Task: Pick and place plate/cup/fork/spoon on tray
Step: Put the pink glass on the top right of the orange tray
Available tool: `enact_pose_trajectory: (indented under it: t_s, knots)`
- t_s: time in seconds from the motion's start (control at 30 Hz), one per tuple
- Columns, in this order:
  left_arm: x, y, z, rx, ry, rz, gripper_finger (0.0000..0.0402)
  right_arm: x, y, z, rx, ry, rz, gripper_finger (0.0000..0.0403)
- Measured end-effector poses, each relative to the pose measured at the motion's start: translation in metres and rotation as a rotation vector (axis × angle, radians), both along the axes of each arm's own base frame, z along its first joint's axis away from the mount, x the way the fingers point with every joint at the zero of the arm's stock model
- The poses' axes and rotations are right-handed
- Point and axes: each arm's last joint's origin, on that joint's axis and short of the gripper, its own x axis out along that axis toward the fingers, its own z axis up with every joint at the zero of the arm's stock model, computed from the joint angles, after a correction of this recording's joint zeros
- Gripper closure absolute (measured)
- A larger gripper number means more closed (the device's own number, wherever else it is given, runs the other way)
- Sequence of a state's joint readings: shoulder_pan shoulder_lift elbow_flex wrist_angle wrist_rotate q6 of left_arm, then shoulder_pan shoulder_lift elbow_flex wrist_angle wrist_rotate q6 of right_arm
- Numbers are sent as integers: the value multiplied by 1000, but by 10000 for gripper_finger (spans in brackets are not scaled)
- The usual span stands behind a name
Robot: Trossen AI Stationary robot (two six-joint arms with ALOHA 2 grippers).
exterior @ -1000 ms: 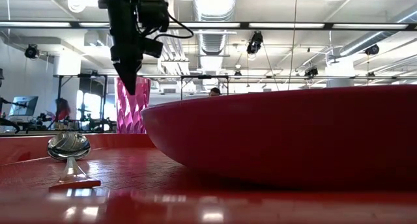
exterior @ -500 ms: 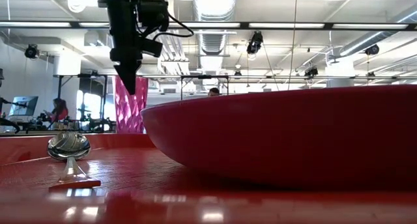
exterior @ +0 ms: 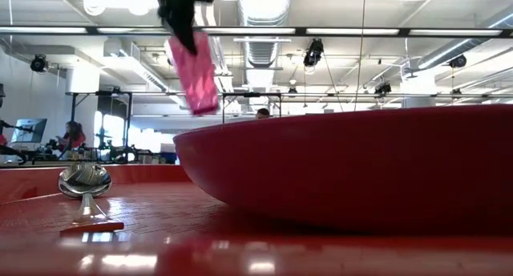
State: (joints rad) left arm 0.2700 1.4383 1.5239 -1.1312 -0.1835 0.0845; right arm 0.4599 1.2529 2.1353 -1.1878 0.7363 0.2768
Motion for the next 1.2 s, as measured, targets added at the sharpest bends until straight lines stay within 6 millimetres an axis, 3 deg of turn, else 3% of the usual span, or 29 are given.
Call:
enact_pose_trajectory:
  t_s: [0.17, 0.3, 0.63, 0.73, 0.9, 1.2]
  knots:
    - [23, -24, 36, 26, -98, -103, 401, -8, -5, 0, 3, -1, -35, 314]
    - [46, -40, 43, 28, -104, -172, 401, -10, -6, 1, 8, -4, -38, 314]
    - [113, -86, 10, -41, -21, -368, 401, -12, -6, 1, 10, -4, -28, 314]
    - [130, -96, 8, -34, -48, -414, 401, -12, -7, 1, 6, -1, -27, 314]
    - [154, -108, 9, -51, -111, -463, 401, -12, -6, 1, 7, 1, -21, 314]
    - [187, -118, -14, -109, -138, -512, 402, -12, -6, 1, 15, 8, 3, 314]
